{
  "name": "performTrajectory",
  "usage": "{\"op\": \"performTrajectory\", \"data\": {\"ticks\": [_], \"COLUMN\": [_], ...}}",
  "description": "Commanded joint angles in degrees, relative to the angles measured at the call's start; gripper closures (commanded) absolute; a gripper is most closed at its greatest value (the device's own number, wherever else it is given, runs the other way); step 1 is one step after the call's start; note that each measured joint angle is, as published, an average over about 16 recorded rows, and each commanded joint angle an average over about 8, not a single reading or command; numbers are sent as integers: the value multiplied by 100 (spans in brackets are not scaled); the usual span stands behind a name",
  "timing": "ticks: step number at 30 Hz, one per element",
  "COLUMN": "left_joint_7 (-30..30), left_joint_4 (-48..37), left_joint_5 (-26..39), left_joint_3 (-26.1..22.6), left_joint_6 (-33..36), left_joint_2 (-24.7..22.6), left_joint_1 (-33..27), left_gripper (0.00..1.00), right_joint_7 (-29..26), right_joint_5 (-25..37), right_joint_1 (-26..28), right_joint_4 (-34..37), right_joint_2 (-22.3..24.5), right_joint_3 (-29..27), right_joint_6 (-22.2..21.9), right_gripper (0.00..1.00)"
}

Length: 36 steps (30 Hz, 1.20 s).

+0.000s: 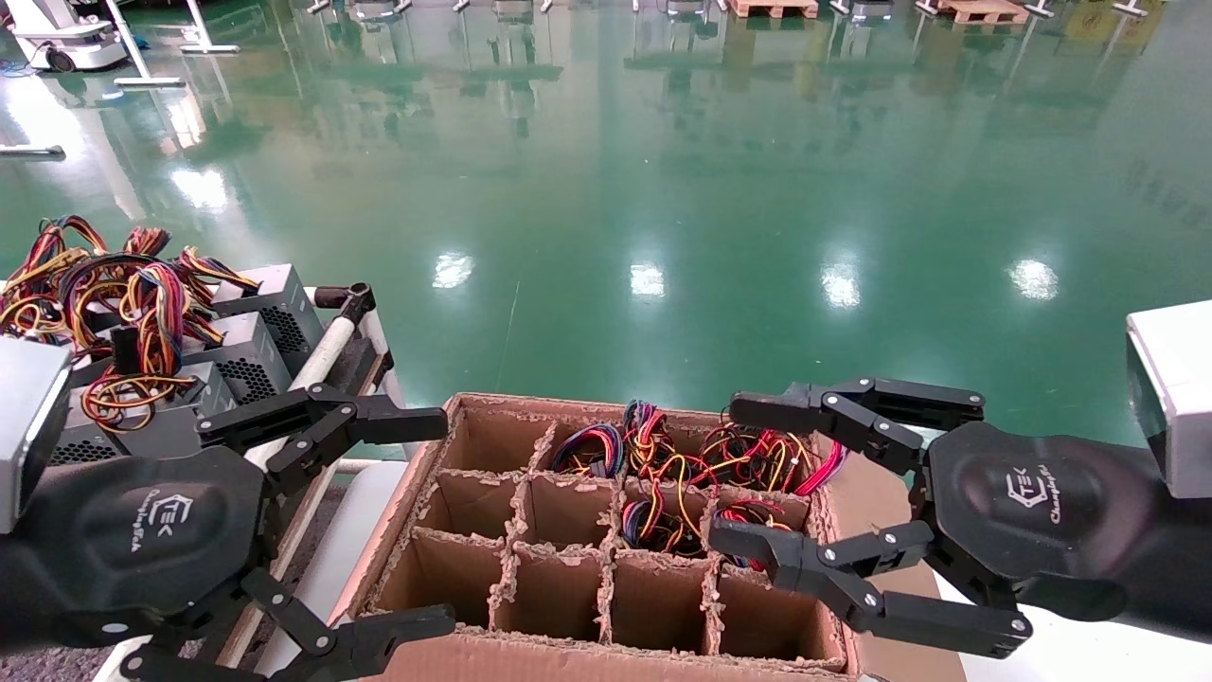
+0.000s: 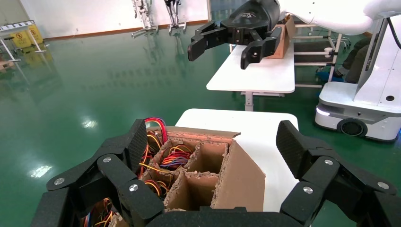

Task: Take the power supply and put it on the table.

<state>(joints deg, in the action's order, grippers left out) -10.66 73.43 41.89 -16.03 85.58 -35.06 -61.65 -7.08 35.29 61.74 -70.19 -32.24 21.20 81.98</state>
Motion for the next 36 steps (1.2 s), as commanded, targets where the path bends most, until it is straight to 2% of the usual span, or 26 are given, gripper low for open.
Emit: {"op": "performTrajectory", "data": {"ticks": [1, 11, 19, 24, 29, 36], "left_joint_7": [0, 91, 912, 1285, 1176, 584], "left_joint_4": [0, 14, 44, -118, -465, -929], "left_joint_5": [0, 73, 583, 1091, 1636, 2248], "left_joint_3": [0, 20, 116, -40, -399, -913], "left_joint_6": [0, -58, -703, -1014, -1084, -1158], "left_joint_2": [0, 4, -299, -645, -1000, -1555], "left_joint_1": [0, -17, 27, -155, -573, -1178], "left_gripper": [0, 0, 0, 0, 0, 0], "right_joint_7": [0, 0, 0, 0, 0, 0], "right_joint_5": [0, 0, 0, 0, 0, 0], "right_joint_1": [0, 0, 0, 0, 0, 0], "right_joint_4": [0, 0, 0, 0, 0, 0], "right_joint_2": [0, 0, 0, 0, 0, 0], "right_joint_3": [0, 0, 0, 0, 0, 0], "right_joint_6": [0, 0, 0, 0, 0, 0], "right_gripper": [100, 100, 100, 100, 100, 100]}}
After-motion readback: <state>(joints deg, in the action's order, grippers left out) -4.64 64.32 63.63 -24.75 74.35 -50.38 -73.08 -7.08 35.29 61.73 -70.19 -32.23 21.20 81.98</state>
